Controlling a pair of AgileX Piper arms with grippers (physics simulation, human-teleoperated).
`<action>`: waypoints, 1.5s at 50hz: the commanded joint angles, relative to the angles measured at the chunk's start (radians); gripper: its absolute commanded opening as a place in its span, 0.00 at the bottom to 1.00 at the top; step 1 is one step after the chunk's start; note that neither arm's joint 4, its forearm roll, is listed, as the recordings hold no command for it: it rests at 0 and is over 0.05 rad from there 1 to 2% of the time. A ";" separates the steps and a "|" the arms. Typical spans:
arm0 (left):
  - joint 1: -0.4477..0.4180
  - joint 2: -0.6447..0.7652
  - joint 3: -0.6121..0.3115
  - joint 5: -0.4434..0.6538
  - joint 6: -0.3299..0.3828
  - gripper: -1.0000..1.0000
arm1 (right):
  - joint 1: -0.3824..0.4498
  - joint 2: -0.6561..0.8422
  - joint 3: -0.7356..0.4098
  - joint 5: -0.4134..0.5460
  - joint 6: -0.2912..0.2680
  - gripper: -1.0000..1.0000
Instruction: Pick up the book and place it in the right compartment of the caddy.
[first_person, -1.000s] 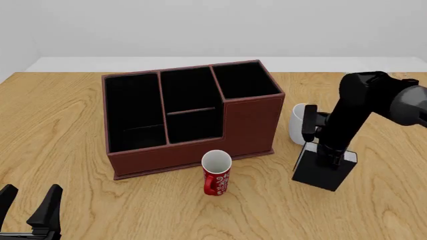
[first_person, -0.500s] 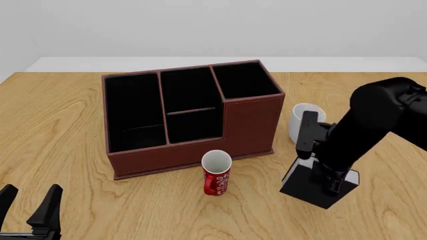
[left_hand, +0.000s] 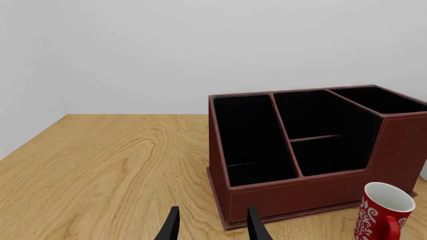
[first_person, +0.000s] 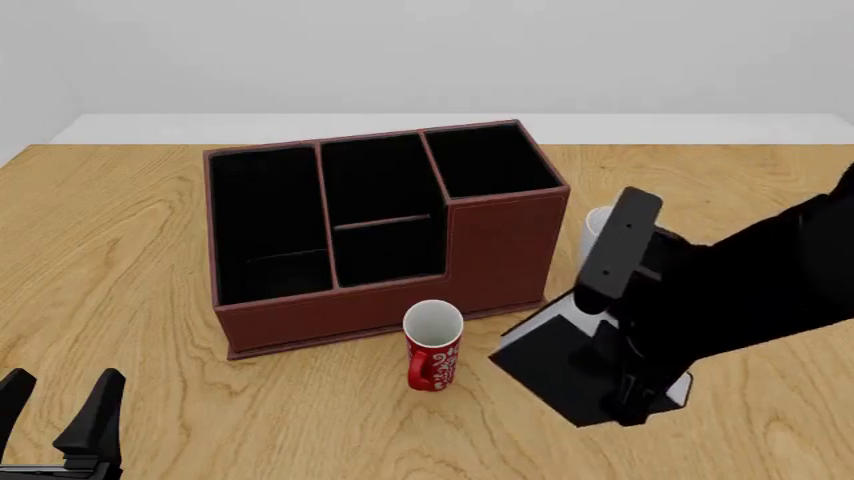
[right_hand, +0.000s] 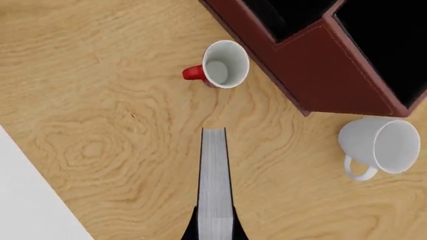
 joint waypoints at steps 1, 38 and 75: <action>0.000 0.000 0.000 0.000 0.000 1.00 | 0.069 -0.055 -0.022 0.000 0.143 0.00; 0.000 0.000 0.000 0.000 0.000 1.00 | -0.072 0.077 -0.312 0.000 -0.072 0.00; 0.000 0.000 0.000 0.000 0.000 1.00 | -0.127 0.186 -0.701 0.000 -0.271 0.00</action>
